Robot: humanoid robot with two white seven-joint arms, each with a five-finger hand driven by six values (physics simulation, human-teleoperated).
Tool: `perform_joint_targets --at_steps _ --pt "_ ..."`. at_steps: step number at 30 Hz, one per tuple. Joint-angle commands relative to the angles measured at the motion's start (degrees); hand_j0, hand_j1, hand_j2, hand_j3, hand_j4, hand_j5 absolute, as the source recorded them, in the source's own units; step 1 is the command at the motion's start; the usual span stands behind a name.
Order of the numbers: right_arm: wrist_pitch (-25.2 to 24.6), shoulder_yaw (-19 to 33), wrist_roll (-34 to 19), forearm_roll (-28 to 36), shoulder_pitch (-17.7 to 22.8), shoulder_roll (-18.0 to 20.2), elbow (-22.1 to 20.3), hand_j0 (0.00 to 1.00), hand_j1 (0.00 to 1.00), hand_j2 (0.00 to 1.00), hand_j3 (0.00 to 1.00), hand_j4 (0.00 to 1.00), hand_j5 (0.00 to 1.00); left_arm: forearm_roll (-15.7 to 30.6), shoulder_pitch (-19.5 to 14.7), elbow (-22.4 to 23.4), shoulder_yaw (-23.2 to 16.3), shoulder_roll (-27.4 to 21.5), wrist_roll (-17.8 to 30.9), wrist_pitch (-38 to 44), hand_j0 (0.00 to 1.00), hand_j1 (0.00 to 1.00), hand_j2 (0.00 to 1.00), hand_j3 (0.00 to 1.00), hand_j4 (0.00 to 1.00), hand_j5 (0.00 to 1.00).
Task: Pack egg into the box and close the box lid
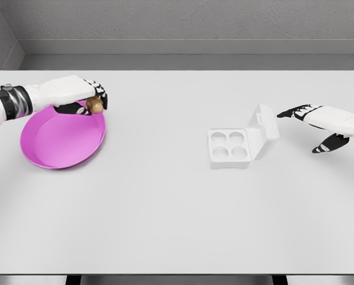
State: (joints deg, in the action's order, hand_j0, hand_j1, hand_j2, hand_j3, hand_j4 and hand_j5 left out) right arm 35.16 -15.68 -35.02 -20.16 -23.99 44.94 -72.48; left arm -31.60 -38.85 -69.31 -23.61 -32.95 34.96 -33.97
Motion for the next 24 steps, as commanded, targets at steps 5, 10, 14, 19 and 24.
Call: perform_joint_targets --at_steps 5,10,14,19,24 --pt "-0.16 0.04 0.02 0.38 0.00 0.06 -0.03 1.00 1.00 1.00 1.00 1.00 1.00 0.49 0.00 -1.88 0.06 3.33 0.04 0.22 0.33 0.33 0.33 0.33 0.33 0.33" --pt "-0.16 0.04 0.02 0.38 0.00 0.06 -0.03 1.00 1.00 1.00 1.00 1.00 1.00 0.49 0.00 -2.59 -0.03 5.70 0.04 0.22 0.33 0.33 0.33 0.33 0.33 0.33" --pt "-0.16 0.04 0.02 0.38 0.00 0.06 -0.03 1.00 1.00 1.00 1.00 1.00 1.00 0.14 0.00 -2.59 -0.03 8.42 0.04 0.22 0.33 0.33 0.33 0.33 0.33 0.33" --pt "-0.16 0.04 0.02 0.38 0.00 0.06 0.06 1.00 1.00 1.00 1.00 1.00 1.00 -0.21 0.00 -2.59 -0.38 10.09 0.04 0.22 0.32 0.32 0.32 0.32 0.32 0.32" --pt "-0.16 0.04 0.02 0.30 0.00 0.06 0.06 1.00 1.00 1.00 1.00 1.00 1.00 -0.30 0.00 -2.59 -0.74 11.59 0.04 0.40 0.32 0.32 0.32 0.32 0.32 0.32"
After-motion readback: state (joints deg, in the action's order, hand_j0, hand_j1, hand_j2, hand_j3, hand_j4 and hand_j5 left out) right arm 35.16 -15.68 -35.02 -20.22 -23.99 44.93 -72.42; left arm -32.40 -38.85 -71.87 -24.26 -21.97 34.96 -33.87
